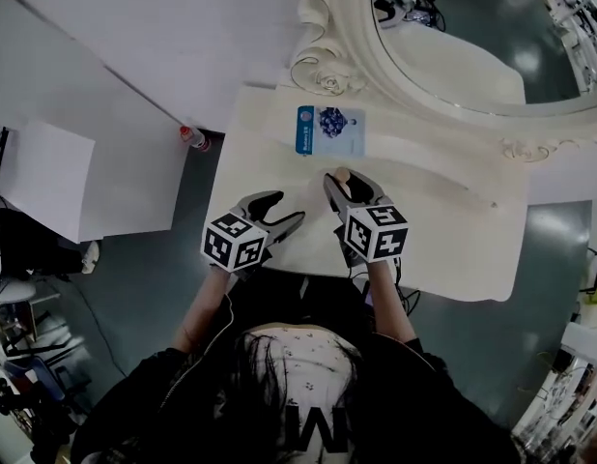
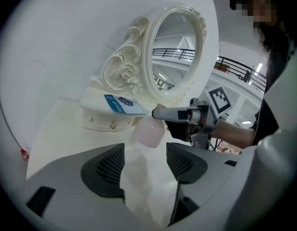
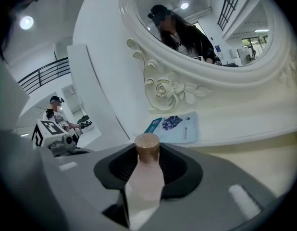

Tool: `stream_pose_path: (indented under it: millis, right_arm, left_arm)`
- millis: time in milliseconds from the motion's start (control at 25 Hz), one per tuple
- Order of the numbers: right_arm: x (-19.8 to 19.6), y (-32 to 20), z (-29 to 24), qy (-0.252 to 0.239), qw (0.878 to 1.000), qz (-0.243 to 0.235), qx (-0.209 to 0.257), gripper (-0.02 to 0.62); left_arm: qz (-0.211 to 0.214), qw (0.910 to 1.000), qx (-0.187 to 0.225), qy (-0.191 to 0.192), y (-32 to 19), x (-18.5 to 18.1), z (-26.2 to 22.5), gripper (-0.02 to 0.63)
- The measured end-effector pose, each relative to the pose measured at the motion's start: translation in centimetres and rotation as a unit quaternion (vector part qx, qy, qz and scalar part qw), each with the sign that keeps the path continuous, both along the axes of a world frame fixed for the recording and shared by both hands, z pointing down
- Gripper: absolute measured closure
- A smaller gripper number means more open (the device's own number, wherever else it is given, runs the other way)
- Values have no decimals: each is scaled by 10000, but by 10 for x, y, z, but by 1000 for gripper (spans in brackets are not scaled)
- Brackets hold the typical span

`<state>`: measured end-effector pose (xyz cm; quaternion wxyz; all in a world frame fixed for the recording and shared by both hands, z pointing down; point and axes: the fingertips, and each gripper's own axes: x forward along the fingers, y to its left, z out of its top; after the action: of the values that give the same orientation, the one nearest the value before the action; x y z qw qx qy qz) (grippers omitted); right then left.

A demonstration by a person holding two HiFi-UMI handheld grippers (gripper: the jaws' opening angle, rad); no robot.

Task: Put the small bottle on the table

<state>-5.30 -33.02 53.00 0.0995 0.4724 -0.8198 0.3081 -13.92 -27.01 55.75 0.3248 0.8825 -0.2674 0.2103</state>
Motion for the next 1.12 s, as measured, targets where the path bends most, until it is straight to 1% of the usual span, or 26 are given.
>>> stream_pose_path:
  millis: [160,320,520,680,800,1040,1120]
  right_arm:
    - [-5,-9,21,187,9997,94,-135,446]
    - [-7,-14,37,380,9989,175,-234,446]
    - [-9,-19,49,642,9973,222,-265,446]
    - [-10,-22,51,716,9968,237,-252,446]
    - [-12,-24,53,838,9962,186,-155,445]
    - [-22,-23,53,1344,9905,-115,253,445]
    - [-23,-23,53,1400,9895,-149,321,445]
  left_arm:
    - [-78,9998,1,189,-10,-18,-9,333]
    - [-81,9994,14,338,-15,-26,-16,334]
    - [53,9995,49,318,-14,-31,-19,336]
    - [80,9992,43,377,-13,-34,-21,336]
    - [63,9990,61,428,-15,-35,-22,337]
    - [-36,9988,130,475,-19,-40,-27,348]
    - [-62,9986,140,504,-20,-42,-28,348]
